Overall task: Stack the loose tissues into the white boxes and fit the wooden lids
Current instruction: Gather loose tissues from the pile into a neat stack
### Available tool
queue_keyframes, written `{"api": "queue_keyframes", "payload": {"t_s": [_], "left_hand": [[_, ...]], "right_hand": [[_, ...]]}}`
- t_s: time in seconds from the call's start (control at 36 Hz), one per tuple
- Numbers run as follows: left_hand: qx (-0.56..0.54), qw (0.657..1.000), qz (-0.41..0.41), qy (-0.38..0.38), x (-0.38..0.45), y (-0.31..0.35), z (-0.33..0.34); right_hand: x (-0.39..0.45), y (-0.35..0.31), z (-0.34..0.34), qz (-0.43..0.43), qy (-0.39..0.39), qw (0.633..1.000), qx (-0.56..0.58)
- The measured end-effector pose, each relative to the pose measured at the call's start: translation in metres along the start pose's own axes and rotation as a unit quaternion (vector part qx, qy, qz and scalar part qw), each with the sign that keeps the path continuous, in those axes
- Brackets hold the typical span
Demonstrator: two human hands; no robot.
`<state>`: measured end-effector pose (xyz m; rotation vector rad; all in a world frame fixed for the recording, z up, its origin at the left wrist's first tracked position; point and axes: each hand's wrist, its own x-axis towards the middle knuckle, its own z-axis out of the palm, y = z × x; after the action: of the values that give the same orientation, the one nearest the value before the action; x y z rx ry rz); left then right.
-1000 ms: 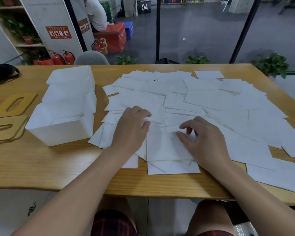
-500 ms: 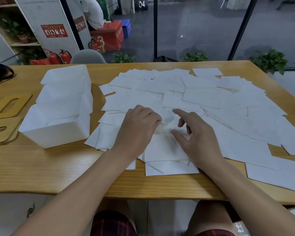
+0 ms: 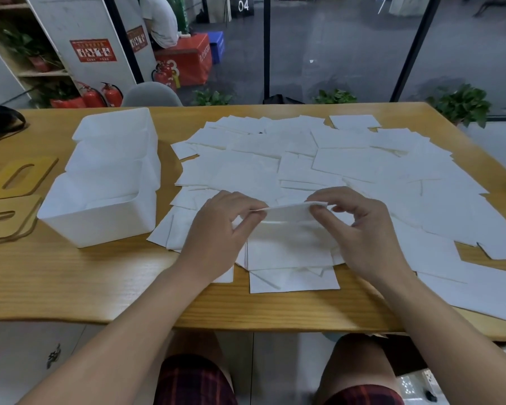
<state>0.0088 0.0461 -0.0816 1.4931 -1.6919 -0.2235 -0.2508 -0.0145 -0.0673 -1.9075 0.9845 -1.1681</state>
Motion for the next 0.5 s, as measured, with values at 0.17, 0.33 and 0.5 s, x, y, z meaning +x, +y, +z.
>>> {"api": "queue_keyframes", "payload": {"t_s": [0.17,0.33,0.5], "left_hand": [[-0.069,0.997,-0.037,0.021,-0.003,0.011,-0.004],[-0.088,0.99,-0.099,-0.046,-0.01,0.005,0.005],[-0.014,0.991,-0.116,-0.061,-0.015,0.003,0.013]], "right_hand": [[-0.006,0.004,-0.003,0.038,0.02,0.998,0.052],[-0.013,0.016,-0.004,0.089,0.012,0.996,-0.004],[-0.016,0.022,-0.001,0.097,0.016,0.99,-0.104]]}}
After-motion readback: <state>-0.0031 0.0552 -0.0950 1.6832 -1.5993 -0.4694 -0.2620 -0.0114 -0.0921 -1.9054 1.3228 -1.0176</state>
